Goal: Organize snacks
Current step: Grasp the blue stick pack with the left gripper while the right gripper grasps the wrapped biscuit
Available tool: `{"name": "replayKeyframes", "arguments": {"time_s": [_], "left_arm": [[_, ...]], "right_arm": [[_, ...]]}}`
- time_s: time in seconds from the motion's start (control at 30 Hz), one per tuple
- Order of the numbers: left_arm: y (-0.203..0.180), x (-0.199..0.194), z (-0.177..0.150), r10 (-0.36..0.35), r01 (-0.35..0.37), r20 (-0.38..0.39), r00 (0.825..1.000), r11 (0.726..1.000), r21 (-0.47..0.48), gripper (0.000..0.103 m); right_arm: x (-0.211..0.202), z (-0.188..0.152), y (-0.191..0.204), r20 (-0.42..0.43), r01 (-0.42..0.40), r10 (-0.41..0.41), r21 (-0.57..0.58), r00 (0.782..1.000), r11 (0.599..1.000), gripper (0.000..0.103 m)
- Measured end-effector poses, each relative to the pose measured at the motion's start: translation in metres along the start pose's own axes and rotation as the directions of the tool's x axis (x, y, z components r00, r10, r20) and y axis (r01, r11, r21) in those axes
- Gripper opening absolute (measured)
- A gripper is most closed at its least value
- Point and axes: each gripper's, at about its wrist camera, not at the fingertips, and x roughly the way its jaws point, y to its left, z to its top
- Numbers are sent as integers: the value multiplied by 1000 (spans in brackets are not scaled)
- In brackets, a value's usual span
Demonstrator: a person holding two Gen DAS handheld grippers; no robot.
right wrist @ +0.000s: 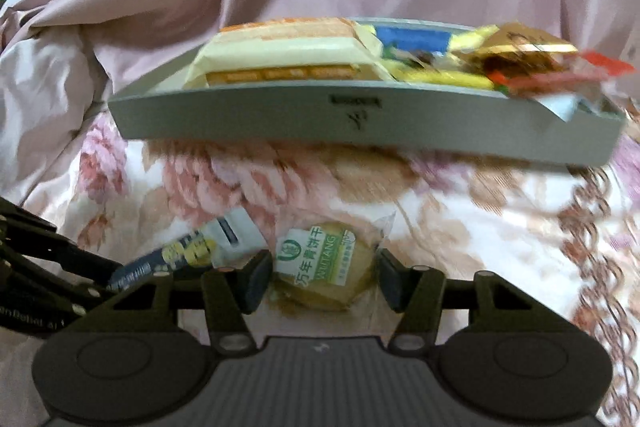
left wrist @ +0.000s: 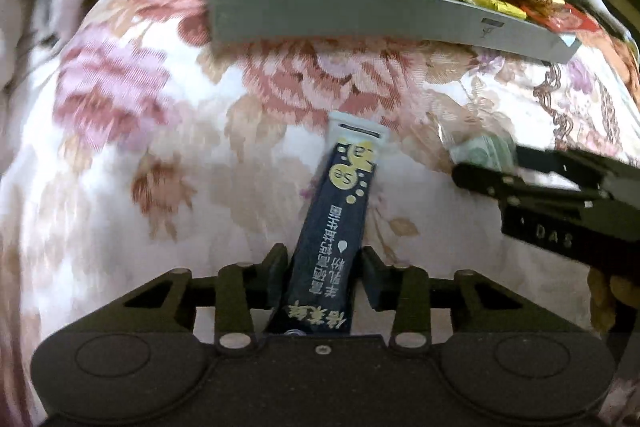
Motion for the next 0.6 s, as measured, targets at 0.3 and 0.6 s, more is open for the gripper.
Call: {"name": "replayKeyframes", "arguments": {"time_s": [0.3,0.6], "left_arm": [[-20,-23,-47,14,-4,84,996,993,-114,35],[-29,-33,-85,1,19,131,991,988,-154,33]], "right_arm": [[-43,-34,12,-86,-38,31,-78,996,996,61],[-85,-66,46,-88,-69,50,-234,995,970,61]]}}
